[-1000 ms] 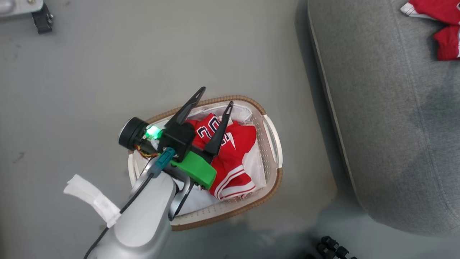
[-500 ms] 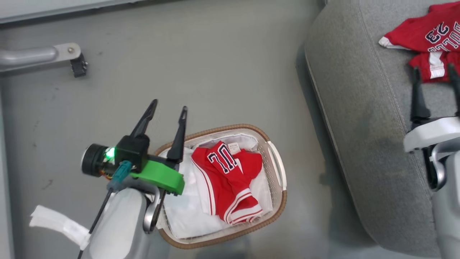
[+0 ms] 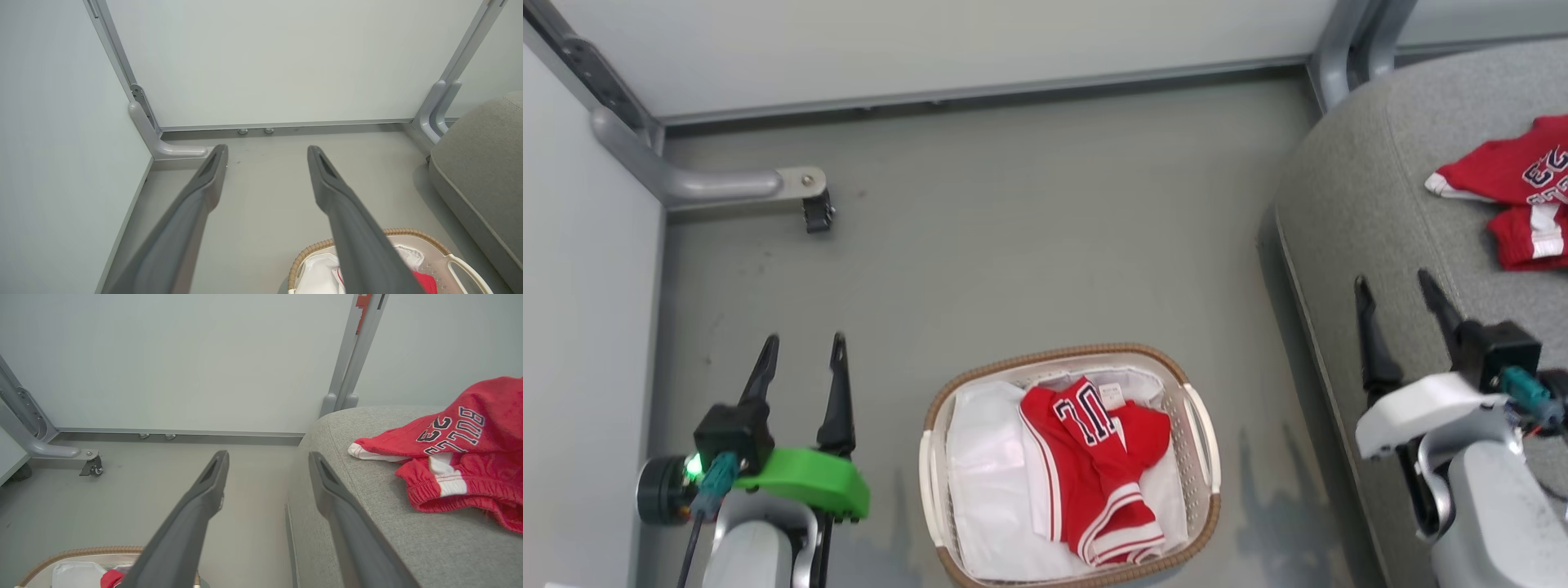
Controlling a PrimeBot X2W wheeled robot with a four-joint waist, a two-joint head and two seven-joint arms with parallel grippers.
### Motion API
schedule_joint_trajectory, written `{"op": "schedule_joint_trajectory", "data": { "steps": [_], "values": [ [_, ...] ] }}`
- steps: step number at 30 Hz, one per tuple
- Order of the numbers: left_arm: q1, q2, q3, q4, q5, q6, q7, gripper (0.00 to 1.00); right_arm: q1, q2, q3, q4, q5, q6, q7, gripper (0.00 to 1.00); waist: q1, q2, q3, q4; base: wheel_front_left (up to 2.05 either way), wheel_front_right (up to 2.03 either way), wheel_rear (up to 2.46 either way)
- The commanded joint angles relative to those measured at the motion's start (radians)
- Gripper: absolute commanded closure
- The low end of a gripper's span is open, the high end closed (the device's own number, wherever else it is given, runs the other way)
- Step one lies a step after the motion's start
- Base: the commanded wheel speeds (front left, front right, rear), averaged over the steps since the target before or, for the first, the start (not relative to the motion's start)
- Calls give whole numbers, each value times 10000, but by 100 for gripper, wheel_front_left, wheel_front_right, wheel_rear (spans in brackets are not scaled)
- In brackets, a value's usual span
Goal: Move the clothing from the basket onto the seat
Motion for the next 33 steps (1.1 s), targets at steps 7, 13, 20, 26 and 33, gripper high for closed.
{"op": "schedule_joint_trajectory", "data": {
  "steps": [7, 13, 20, 26, 33],
  "values": [
    [1252, -27, 600, -43, 64, -39, 7, 0, 1220, 277, 337, 113, 88, -10, -21, 0, 0, -1, -1454, 432, 0, 0, 0],
    [1991, -38, 672, -374, -207, -51, 7, 0, 1716, 353, 520, 107, 108, -10, -21, 0, 0, -1, -1785, 393, 0, 0, 0],
    [2165, -38, 391, -427, -498, 21, 7, 0, 1799, 449, 578, 97, 101, -10, -21, 0, 0, -1, -1733, 401, 0, 0, 0],
    [1377, -39, -454, 24, -678, -99, 5, 0, 1178, 381, 715, -205, 137, -10, -21, 0, 0, -1, -977, 299, 0, 0, 0],
    [-102, -29, -1895, 1047, -1192, -243, 7, 0, -117, 407, 1093, -823, 245, -10, -21, 0, 0, -1, 760, -333, 0, 0, 0]
  ]
}}
